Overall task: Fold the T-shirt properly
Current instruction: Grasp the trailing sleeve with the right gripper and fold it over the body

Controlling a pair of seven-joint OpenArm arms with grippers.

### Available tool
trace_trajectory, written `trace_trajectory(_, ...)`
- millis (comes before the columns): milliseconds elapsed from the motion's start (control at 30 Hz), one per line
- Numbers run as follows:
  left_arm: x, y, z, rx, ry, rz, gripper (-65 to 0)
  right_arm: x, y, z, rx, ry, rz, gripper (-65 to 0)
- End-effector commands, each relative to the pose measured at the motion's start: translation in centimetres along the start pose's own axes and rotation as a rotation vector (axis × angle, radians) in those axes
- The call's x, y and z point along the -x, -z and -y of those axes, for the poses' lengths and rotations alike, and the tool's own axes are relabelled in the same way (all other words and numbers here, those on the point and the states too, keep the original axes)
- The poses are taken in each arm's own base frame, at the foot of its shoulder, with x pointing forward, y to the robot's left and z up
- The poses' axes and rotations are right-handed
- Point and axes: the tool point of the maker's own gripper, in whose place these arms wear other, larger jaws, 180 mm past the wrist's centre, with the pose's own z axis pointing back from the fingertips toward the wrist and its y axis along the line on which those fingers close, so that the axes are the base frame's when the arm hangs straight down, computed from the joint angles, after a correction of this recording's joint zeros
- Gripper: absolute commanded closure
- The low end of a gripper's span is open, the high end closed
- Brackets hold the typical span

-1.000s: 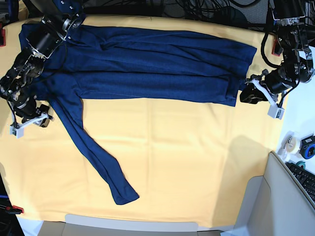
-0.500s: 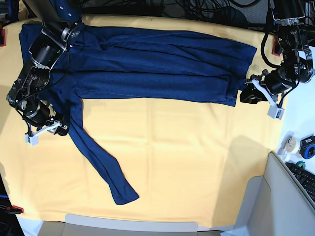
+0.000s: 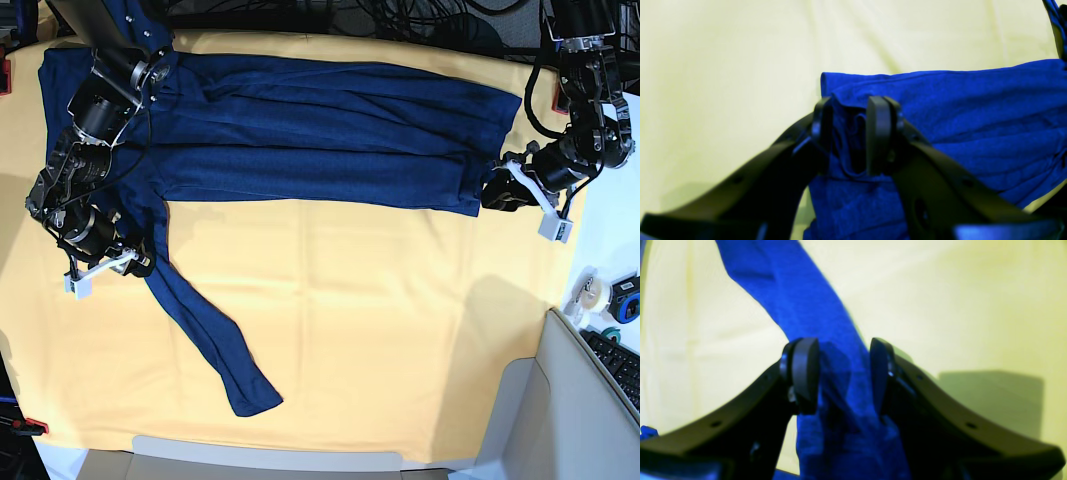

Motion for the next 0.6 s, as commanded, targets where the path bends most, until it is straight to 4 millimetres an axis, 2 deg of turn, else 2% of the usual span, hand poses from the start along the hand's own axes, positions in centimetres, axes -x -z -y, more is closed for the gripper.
trace_trajectory(0, -1.6, -0.5, 0.0, 0.001, 0.021, 0.045, -17.4, -2.4, -0.6, -0.5, -0.013, -0.023, 0.058, -21.8)
trace_trajectory(167, -1.5, -0.5, 0.0, 0.001, 0.021, 0.043, -17.3, -2.1, -0.3, -0.7, -0.016, -0.022, 0.052, -0.4)
trace_trajectory(400, -1.3, -0.4, 0.1, 0.004, 0.016, 0.042, -17.3, -2.4, -0.3, -2.2, -0.028, -0.097, 0.044, 0.0)
trace_trajectory(467, -1.3, -0.2, 0.3, 0.01, 0.004, 0.049, -17.3, -2.3, -1.2, -2.9, -0.027, -0.148, 0.062, 0.0)
trace_trajectory(567, -1.2, -0.2, 0.4, 0.012, 0.002, 0.048, -17.3, -2.5, -3.2, -5.1, -0.032, -0.279, 0.109, 0.0)
